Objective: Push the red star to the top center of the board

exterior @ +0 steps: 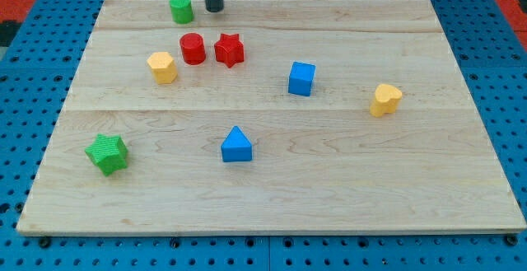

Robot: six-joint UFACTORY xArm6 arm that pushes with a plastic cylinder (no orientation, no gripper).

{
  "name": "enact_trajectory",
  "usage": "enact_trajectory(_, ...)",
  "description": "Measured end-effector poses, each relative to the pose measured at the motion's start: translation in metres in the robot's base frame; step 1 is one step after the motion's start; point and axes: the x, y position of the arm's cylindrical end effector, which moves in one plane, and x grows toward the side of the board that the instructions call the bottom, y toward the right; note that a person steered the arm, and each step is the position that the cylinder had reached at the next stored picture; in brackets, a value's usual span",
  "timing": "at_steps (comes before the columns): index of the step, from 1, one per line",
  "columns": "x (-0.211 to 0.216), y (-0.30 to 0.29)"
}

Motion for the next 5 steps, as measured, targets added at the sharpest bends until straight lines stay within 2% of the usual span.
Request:
enact_trajectory(1, 0.012, -0.036)
enact_trajectory(4, 0.017, -0.040)
enact_trajectory(5, 0.020, 0.001)
